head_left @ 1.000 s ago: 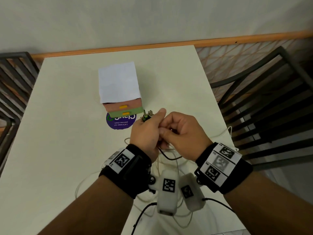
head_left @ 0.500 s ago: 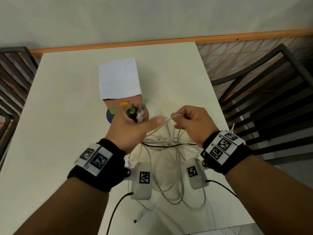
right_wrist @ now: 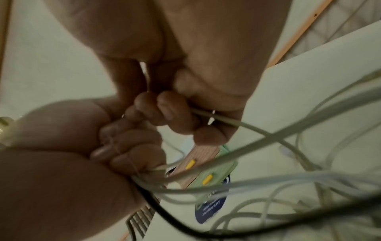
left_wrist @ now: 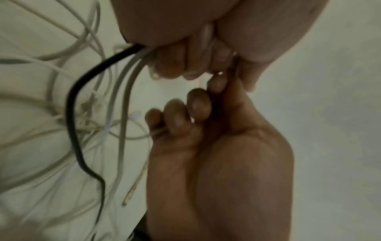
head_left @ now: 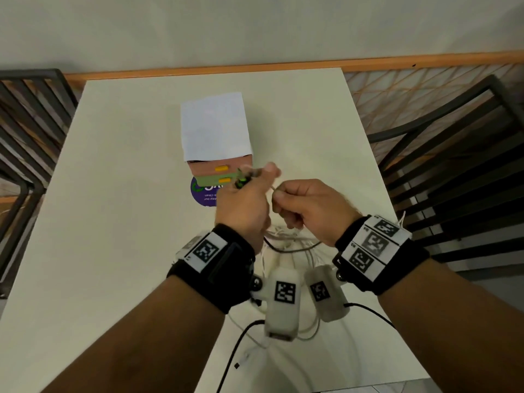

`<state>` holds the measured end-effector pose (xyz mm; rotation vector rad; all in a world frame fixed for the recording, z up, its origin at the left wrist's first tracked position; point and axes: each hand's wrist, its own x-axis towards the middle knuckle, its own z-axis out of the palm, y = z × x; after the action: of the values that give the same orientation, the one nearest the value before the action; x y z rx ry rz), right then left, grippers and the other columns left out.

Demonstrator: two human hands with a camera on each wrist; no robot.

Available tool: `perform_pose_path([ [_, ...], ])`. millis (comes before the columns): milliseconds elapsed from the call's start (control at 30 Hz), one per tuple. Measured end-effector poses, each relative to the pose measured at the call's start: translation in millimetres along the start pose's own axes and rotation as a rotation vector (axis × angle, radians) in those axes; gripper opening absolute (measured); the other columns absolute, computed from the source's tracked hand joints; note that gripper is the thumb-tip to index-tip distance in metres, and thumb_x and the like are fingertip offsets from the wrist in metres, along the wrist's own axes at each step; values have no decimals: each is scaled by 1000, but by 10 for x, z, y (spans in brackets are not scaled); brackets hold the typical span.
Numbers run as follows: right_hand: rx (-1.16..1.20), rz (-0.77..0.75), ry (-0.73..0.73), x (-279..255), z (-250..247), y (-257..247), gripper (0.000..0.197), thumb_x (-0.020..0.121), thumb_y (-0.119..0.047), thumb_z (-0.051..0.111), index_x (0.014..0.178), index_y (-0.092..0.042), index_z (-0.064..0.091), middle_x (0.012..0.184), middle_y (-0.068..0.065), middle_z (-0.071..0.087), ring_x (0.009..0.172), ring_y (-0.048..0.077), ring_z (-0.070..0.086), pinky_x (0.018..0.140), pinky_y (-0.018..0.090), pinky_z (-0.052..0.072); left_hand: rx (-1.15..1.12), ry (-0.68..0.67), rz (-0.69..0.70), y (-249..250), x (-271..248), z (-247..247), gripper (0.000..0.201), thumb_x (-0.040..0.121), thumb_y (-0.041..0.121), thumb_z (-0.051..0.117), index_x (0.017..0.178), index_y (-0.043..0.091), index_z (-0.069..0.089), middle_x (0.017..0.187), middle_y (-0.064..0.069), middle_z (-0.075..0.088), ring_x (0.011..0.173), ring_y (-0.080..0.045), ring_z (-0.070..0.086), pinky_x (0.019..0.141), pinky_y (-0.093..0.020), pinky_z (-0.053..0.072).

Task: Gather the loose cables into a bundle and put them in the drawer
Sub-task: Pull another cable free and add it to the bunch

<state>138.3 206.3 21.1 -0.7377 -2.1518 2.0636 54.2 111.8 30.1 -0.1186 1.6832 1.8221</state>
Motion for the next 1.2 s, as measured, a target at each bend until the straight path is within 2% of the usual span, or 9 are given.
perform_pose_path([
  [133, -86, -15, 46, -39, -104, 82, 29, 90, -25, 57, 66, -11, 62, 48, -5, 42, 49, 12, 37, 54, 29, 34, -152, 7, 83, 30, 165, -172, 28, 90, 31, 71, 104, 7, 66, 51, 5, 48, 35, -13, 25, 41, -20, 22],
  [233, 11, -71, 16, -45, -52, 38, 21, 95, -14, 52, 83, -20, 69, 51, -7, 46, 48, 6, 38, 56, 27, 37, 83, -233, 54, -51, -34, -62, 12, 90, 20, 71, 86, 9, 67, 43, 8, 40, 32, -9, 29, 42, -20, 22],
  [400, -58, -109, -66, -65, 4, -31, 20, 90, -19, 52, 72, -14, 57, 55, -13, 52, 52, 10, 40, 55, 22, 35, 42, -168, 37, 41, -14, 10, 30, 87, 16, 74, 60, 15, 63, 48, -5, 49, 34, -15, 34, 43, -22, 23],
  [533, -76, -112, -5, -94, -72, 24, 12, 84, -20, 59, 73, -18, 66, 68, 3, 58, 61, 14, 46, 62, 25, 40, -165, 19, 156, 128, 99, -65, 19, 88, 21, 74, 90, 2, 69, 63, -7, 60, 38, -14, 31, 45, -21, 23],
  [633, -35, -99, 83, -117, -146, 101, 16, 87, -18, 59, 77, -22, 70, 78, 9, 61, 63, 12, 48, 67, 29, 43, -106, -151, 155, 59, 130, -114, 48, 84, 30, 76, 106, -10, 60, 65, -11, 52, 37, -12, 26, 45, -20, 20],
  [733, 207, -85, 16, -140, -120, 62, 22, 83, -14, 57, 96, -22, 72, 89, 14, 62, 64, 15, 46, 66, 27, 46, 130, -391, 134, 19, -126, -20, 13, 88, 15, 73, 81, 6, 67, 52, -1, 52, 32, -8, 32, 40, -16, 26],
  [900, 182, -37, 100, -185, -158, 80, 20, 84, -22, 57, 66, -21, 65, 64, 12, 43, 56, 16, 39, 77, 40, 51, -145, -34, 125, 164, 123, -59, 57, 79, 32, 79, 120, 0, 59, 70, -10, 62, 36, -14, 28, 43, -21, 25],
  [1033, 266, -27, 56, -236, -105, 86, 15, 89, -22, 53, 84, -16, 67, 63, 6, 43, 58, 19, 36, 68, 36, 49, 161, -338, 197, 16, -205, 2, 17, 93, 14, 69, 87, -1, 66, 46, 12, 49, 33, -3, 37, 37, -14, 31],
  [1200, 133, -20, 55, -245, -74, 108, 20, 91, -24, 52, 76, -16, 62, 65, 10, 40, 61, 21, 39, 72, 41, 48, -56, -4, 192, 58, -30, 1, 36, 85, 30, 76, 102, -1, 67, 70, -13, 56, 43, -15, 32, 42, -20, 27],
])
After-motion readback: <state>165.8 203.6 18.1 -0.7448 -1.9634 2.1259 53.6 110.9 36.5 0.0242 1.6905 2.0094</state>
